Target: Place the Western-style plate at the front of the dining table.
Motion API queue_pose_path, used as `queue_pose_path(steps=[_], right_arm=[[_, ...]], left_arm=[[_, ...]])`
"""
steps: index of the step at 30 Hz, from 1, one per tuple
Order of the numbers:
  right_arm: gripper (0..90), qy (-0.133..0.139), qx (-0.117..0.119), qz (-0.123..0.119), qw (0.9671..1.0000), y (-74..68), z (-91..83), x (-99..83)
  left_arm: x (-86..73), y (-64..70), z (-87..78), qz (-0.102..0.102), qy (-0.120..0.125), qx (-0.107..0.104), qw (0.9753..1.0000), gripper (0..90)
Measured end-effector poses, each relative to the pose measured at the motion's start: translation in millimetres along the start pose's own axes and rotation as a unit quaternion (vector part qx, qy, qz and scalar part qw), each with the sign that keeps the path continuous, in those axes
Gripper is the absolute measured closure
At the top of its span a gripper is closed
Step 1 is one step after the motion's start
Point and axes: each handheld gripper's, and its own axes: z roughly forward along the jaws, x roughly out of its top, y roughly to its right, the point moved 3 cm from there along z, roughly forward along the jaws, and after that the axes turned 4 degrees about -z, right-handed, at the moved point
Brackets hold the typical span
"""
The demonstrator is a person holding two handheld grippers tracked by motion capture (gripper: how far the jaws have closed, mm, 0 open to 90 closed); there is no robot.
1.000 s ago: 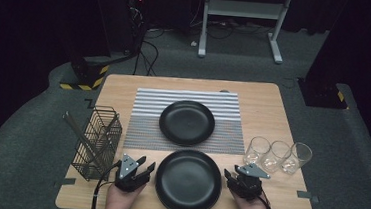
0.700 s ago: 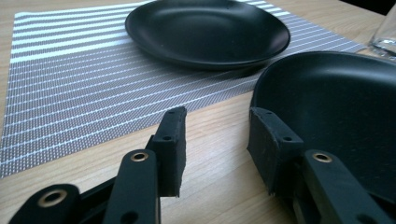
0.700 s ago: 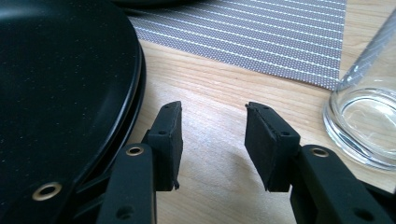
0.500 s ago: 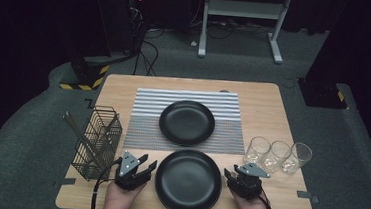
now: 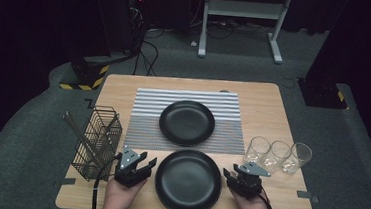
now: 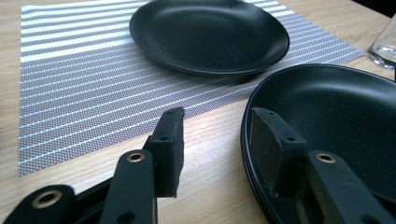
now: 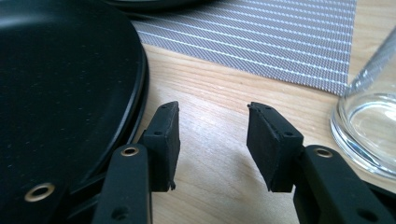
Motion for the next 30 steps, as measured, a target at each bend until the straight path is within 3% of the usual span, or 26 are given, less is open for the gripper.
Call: queue_pose_path(steps=[8, 11, 14, 16, 20, 25, 27, 30], right_arm=[[53.0, -0.003, -0.007, 0.004, 1.0, -0.4, 1.8, -0.5], [53.5, -0.005, -0.004, 0.008, 0.9999, 0.4, 2.1, -0.6], [53.9, -0.004, 0.0, 0.01, 0.9999, 1.0, 2.4, -0.5], [54.3, -0.007, 0.005, 0.013, 0.9999, 1.0, 2.9, -0.7], [54.2, -0.007, 0.007, 0.015, 0.9998, 1.6, 2.9, -0.8], [54.8, -0.007, 0.008, 0.015, 0.9998, 1.8, 2.7, -1.0], [55.0, -0.004, 0.006, 0.013, 0.9999, 2.1, 2.3, -1.0], [55.0, -0.004, 0.005, 0.014, 0.9999, 2.2, 2.4, -1.1]], left_arm=[[8.4, 3.4, -1.7, 0.001, -0.004, -0.005, 1.0, 55.9], [10.5, 4.9, -4.5, 0.01, -0.004, -0.001, 0.9999, 55.1], [14.2, 7.9, -8.8, 0.031, 0.012, 0.004, 0.9994, 56.8], [16.1, 10.1, -9.8, 0.028, 0.017, -0.006, 0.9995, 55.8], [21.7, 9.4, -12.5, 0.018, 0.028, -0.004, 0.9994, 52.6], [23.4, 9.8, -13.1, 0.029, 0.035, -0.021, 0.9987, 54.3], [22.1, 10.1, -12.0, 0.029, 0.028, -0.017, 0.999, 54.4], [22.3, 9.0, -13.2, 0.026, 0.039, -0.013, 0.9988, 52.2]])
